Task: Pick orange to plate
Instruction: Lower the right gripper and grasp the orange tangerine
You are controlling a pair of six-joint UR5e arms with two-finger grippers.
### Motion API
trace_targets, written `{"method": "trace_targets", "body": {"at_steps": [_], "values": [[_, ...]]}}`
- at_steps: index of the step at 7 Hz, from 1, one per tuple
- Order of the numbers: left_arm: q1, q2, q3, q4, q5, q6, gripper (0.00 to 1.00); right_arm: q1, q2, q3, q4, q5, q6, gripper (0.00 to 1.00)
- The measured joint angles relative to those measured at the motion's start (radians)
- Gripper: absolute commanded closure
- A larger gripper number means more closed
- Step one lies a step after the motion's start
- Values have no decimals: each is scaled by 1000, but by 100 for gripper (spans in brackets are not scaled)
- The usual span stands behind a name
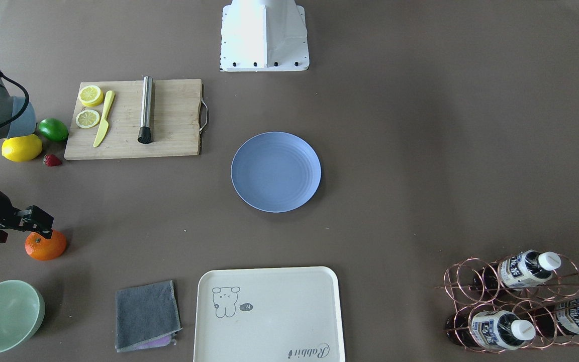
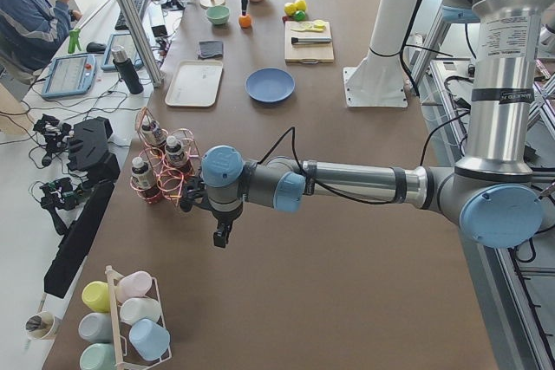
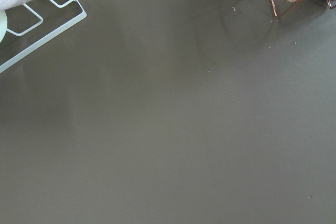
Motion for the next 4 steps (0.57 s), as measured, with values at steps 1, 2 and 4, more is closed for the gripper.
{"method": "trace_targets", "body": {"at_steps": [1, 2, 4], "values": [[0, 0, -4, -1, 0, 0, 2, -5, 6, -7, 0, 3, 12, 5], [-1, 0, -7, -1, 0, 0, 2, -14, 18, -20, 1, 2, 24, 5], [-1, 7, -8, -2, 0, 0, 2, -31, 40, -61, 3, -5, 33, 5]]}}
